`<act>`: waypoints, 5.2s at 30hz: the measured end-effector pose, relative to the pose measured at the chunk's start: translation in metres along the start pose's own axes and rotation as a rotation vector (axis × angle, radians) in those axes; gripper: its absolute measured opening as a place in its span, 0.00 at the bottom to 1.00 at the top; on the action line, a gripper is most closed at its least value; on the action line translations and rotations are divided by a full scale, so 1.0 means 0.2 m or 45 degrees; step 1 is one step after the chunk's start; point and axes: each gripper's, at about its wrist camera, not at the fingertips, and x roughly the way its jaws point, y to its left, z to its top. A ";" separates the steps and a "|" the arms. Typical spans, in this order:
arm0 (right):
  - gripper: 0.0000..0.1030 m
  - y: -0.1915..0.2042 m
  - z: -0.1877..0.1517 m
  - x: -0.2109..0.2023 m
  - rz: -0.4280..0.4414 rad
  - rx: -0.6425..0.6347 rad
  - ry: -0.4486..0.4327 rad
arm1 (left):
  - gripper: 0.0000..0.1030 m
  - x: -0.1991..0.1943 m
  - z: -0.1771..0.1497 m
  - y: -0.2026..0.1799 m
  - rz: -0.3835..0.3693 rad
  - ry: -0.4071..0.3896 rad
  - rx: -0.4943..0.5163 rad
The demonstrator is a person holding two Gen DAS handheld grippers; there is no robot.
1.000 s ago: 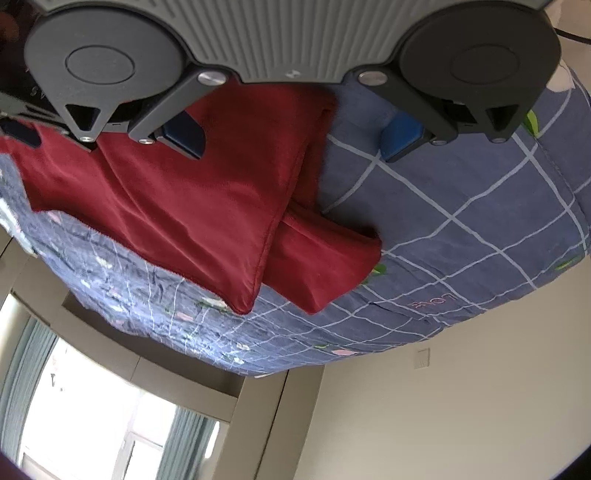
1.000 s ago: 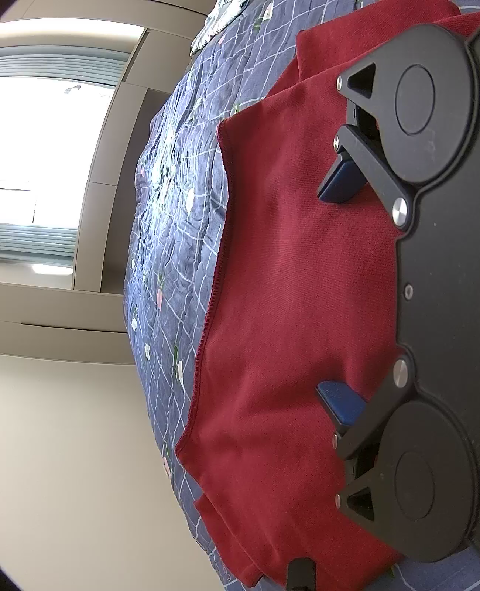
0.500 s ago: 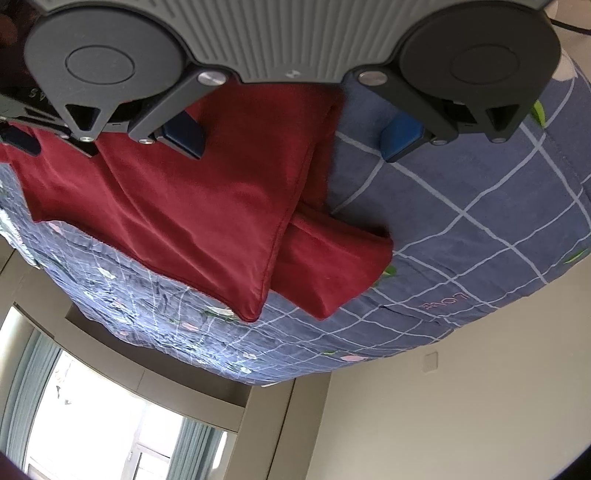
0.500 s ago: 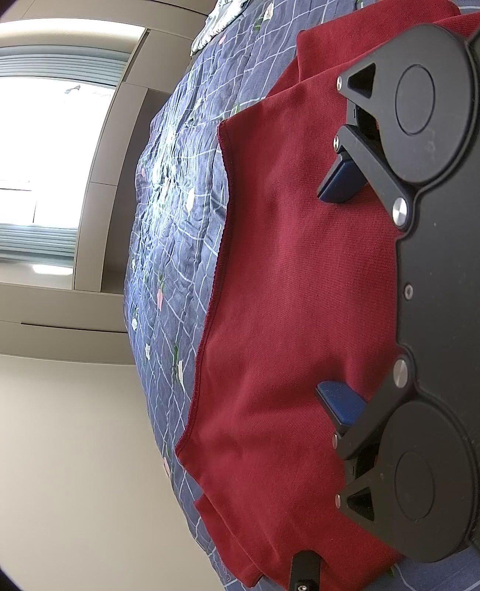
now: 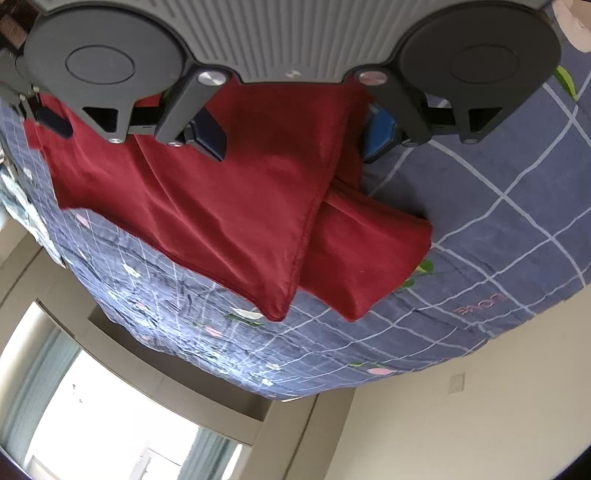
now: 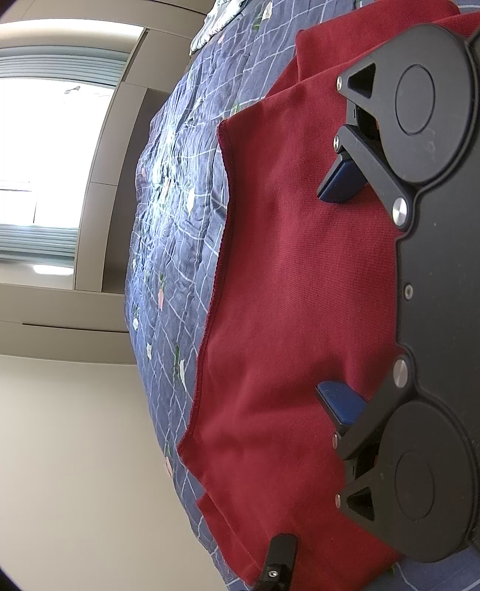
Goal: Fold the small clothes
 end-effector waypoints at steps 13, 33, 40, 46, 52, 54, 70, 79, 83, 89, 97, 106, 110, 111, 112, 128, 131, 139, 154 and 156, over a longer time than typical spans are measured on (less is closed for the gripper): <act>1.00 0.00 0.00 0.00 0.000 0.000 -0.002 | 0.42 0.05 0.07 0.11 -0.039 0.014 -0.175; 1.00 -0.38 -0.05 -0.33 0.004 0.151 -0.062 | 0.12 -0.03 0.18 -0.13 -0.145 -0.139 -0.059; 1.00 -0.62 -0.12 -0.54 -0.122 0.288 -0.158 | 0.11 -0.17 0.24 -0.68 -0.295 -0.200 0.360; 1.00 -0.85 -0.22 -0.68 -0.289 0.380 -0.202 | 0.11 -0.19 0.09 -1.25 -0.469 -0.137 0.730; 1.00 -1.06 -0.35 -0.74 -0.378 0.552 -0.185 | 0.12 0.01 -0.26 -1.60 -0.539 0.106 0.979; 1.00 -1.11 -0.40 -0.75 -0.383 0.594 -0.173 | 0.14 0.09 -0.35 -1.64 -0.494 0.179 1.011; 1.00 -1.14 -0.45 -0.74 -0.255 0.738 -0.181 | 0.98 -0.12 -0.22 -1.26 -0.571 0.077 0.668; 1.00 -1.06 -0.37 -0.72 -0.155 0.752 -0.195 | 0.99 -0.07 -0.13 -0.83 -0.339 0.098 0.419; 1.00 -1.07 -0.30 -0.69 -0.074 0.841 -0.201 | 0.99 0.02 -0.09 -0.68 -0.416 0.213 0.155; 0.99 -1.15 -0.19 -0.53 -0.023 1.041 -0.127 | 0.91 0.16 -0.05 -0.64 -0.493 0.310 0.028; 0.51 -1.11 -0.20 -0.45 -0.021 1.112 -0.076 | 0.24 0.18 -0.03 -0.71 -0.535 0.344 0.130; 0.21 -1.03 -0.29 -0.52 -0.073 0.995 -0.113 | 0.19 0.20 -0.03 -0.59 -0.585 0.330 0.111; 0.21 -1.04 -0.35 -0.51 -0.086 0.996 -0.120 | 0.41 0.19 -0.06 -0.59 -0.555 0.308 0.122; 0.21 -1.04 -0.35 -0.52 -0.079 1.001 -0.127 | 0.54 0.17 -0.07 -0.59 -0.522 0.287 0.139; 0.22 -1.05 -0.35 -0.53 -0.068 1.004 -0.133 | 0.58 0.15 -0.07 -0.60 -0.495 0.270 0.161; 0.33 -1.27 -0.16 -0.22 0.102 0.884 0.019 | 0.92 0.06 -0.24 -0.74 -0.369 0.219 0.411; 0.10 -1.24 -0.10 -0.23 0.085 0.775 -0.043 | 0.92 0.06 -0.26 -0.73 -0.369 0.221 0.415; 0.08 -1.21 -0.04 -0.18 -0.032 0.640 -0.066 | 0.94 0.07 -0.28 -0.76 -0.339 0.209 0.450; 0.89 -0.68 -0.05 -0.65 -0.009 0.406 -0.183 | 0.99 0.01 -0.08 -0.72 -0.219 0.029 0.263; 0.89 -0.59 -0.10 -0.65 -0.040 0.315 -0.136 | 0.99 0.04 -0.09 -0.72 -0.211 0.049 0.261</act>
